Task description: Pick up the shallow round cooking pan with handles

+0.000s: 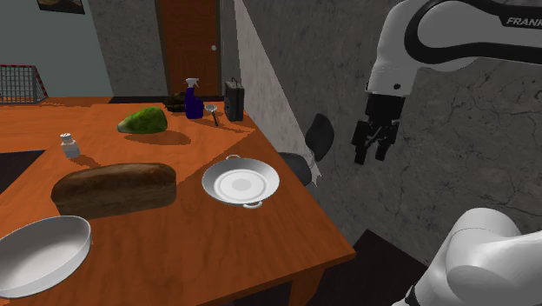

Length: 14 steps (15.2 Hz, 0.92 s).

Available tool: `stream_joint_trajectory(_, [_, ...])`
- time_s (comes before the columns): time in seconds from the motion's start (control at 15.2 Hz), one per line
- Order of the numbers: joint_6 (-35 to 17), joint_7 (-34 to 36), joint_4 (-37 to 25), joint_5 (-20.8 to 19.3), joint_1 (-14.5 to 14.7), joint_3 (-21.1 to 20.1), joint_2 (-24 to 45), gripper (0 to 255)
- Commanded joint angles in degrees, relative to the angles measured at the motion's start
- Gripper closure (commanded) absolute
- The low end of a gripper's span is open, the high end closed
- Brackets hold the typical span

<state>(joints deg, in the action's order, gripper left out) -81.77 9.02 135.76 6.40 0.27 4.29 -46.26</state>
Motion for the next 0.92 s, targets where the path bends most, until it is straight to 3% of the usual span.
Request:
stream_joint_trajectory(0.0, [0.0,0.0,0.0,0.0,0.0,0.0,0.0,0])
stream_joint_trajectory(0.46, [-11.8,-6.8,-1.9,1.6,1.1,4.4,12.8,0])
stream_joint_trajectory(0.86, [-19.5,-13.3,-7.0,5.2,2.6,7.9,25.4,0])
